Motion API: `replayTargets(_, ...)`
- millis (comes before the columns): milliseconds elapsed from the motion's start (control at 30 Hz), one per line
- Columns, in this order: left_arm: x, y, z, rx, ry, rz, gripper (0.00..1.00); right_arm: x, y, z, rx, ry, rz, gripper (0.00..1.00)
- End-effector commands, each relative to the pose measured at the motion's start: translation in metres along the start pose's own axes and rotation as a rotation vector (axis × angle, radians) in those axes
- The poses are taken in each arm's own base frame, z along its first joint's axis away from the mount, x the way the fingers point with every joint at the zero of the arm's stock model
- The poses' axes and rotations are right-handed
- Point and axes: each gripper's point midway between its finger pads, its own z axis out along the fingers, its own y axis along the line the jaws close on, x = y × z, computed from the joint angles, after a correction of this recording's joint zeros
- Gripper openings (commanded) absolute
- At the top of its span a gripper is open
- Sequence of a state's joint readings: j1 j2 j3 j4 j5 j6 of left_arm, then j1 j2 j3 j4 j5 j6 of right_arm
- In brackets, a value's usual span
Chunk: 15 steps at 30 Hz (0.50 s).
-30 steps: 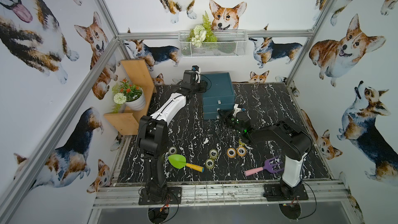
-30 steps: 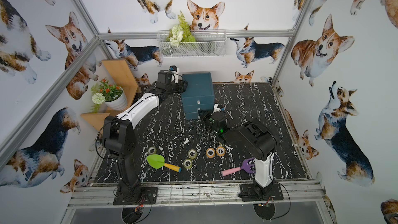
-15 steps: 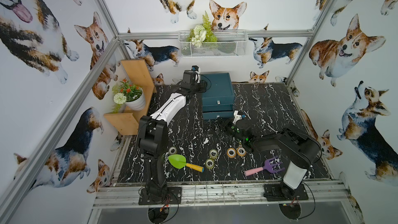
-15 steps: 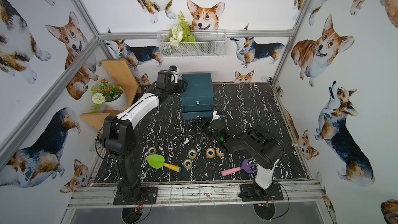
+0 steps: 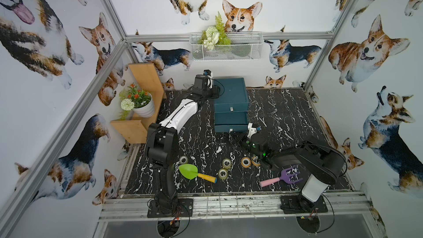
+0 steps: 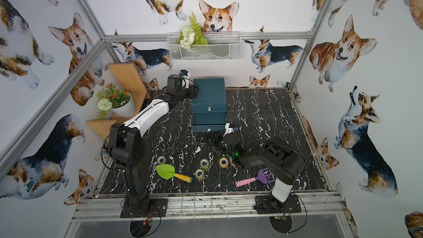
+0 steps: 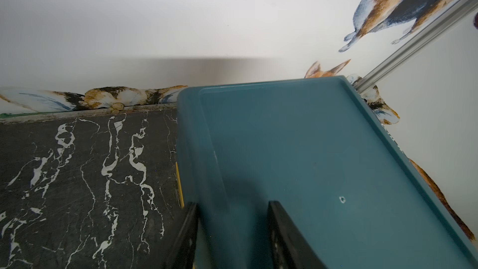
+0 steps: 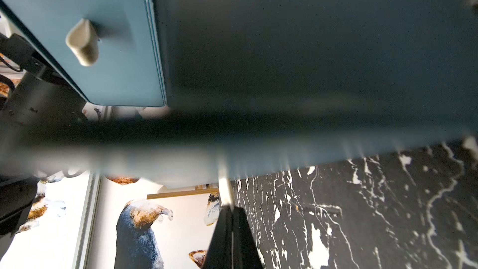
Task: Place the transparent tape into the drawer according to color
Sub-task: Open the drawer in the storage box.
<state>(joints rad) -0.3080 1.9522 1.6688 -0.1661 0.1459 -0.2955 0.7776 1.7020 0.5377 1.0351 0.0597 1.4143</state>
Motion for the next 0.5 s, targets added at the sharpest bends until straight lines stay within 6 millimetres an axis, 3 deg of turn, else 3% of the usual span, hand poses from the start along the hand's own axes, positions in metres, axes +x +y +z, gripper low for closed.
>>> replayTargets(0,0.065,0.021,0.001,-0.081,0.243,-0.005,0.48,0.013,-0.003,-0.005,0.011,0.049,-0.003,0.0)
replayTargets(467,0.064,0.019,-0.001,-0.081,0.241,0.0,0.48,0.016,-0.008,-0.019,0.033,0.053,-0.02,0.0)
